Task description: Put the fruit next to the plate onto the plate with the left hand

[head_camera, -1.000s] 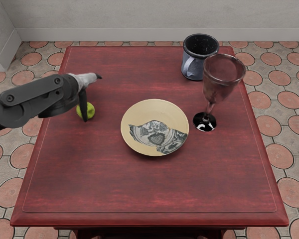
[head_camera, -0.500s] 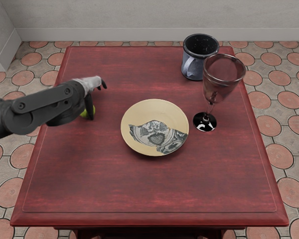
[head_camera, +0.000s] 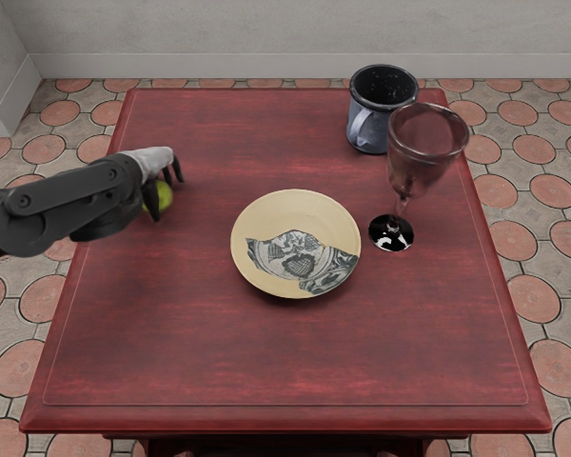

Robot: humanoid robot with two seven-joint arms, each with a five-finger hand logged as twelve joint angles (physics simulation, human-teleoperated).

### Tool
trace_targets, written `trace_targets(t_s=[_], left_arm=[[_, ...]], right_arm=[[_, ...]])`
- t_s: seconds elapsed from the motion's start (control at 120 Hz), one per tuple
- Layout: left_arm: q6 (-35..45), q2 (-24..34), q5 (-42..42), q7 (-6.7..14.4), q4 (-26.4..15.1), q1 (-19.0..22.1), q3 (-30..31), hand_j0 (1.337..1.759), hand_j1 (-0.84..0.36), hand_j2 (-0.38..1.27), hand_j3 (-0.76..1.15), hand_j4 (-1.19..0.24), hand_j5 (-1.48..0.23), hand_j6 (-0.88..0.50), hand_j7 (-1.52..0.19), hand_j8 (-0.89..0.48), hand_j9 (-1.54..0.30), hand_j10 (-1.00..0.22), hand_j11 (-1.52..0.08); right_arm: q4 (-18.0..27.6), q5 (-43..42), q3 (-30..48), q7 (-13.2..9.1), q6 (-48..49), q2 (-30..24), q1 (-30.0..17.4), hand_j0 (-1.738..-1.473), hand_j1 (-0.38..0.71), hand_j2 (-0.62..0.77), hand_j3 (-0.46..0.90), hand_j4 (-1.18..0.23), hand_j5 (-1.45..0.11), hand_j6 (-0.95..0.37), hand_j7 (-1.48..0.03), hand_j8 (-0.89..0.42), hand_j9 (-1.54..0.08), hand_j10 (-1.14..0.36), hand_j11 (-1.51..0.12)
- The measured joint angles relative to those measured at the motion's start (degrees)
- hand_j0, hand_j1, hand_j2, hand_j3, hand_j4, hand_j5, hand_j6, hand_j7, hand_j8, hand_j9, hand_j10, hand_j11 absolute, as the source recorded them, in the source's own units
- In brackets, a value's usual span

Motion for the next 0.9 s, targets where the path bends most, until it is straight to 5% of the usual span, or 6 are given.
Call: trace_targets(t_s=[0.45, 0.9], left_arm=[[-1.1, -0.1, -4.3, 0.0, 0.0, -0.8, -0.5, 1.656, -0.27, 0.31, 0.00, -0.66, -0.83, -0.64, -0.83, -0.47, -0.84, -0.56, -0.85], [-5.6, -4.2, -17.4, 0.0, -1.8, -2.8, -13.4, 1.655, -0.27, 0.34, 0.00, -0.69, -0.94, -0.65, -0.94, -0.46, -0.93, -0.53, -0.92]], right_arm=[[0.0, 0.0, 0.0, 0.0, 0.0, 0.0, 0.0, -1.658, -0.32, 0.00, 0.00, -0.02, -0.03, -0.02, -0.03, -0.02, -0.03, -0.02, -0.03], [0.0, 0.0, 0.0, 0.0, 0.0, 0.0, 0.0, -1.658, -0.32, 0.00, 0.00, -0.02, -0.03, -0.02, -0.03, -0.02, -0.03, -0.02, -0.03]])
